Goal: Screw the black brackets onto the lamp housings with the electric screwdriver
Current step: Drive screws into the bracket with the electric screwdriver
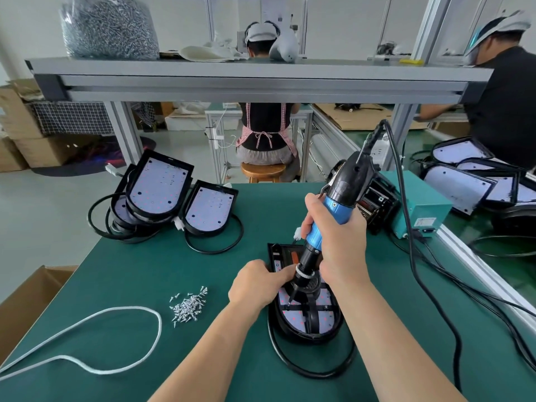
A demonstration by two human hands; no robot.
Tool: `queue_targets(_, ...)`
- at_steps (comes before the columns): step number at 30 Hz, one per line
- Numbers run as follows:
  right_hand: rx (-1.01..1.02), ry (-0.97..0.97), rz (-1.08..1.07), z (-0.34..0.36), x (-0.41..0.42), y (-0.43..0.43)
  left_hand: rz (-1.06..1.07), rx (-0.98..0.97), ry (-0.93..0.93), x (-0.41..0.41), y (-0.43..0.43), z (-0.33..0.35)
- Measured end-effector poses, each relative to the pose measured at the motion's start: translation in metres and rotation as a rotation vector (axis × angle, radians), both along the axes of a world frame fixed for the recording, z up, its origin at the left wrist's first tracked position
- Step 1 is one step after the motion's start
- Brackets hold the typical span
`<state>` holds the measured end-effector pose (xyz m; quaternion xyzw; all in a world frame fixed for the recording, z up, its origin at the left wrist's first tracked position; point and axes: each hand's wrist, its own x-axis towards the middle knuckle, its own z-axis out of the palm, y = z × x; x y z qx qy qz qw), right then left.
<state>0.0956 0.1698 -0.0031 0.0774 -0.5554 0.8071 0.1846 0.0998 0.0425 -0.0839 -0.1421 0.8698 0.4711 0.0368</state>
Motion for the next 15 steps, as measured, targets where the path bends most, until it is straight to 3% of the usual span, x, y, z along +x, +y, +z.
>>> queue_targets(15, 0.093, 0.050, 0.113, -0.0017, -0.0001, -0.0078, 0.001, 0.098, 0.036, -0.0003, 0.0034, -0.0016)
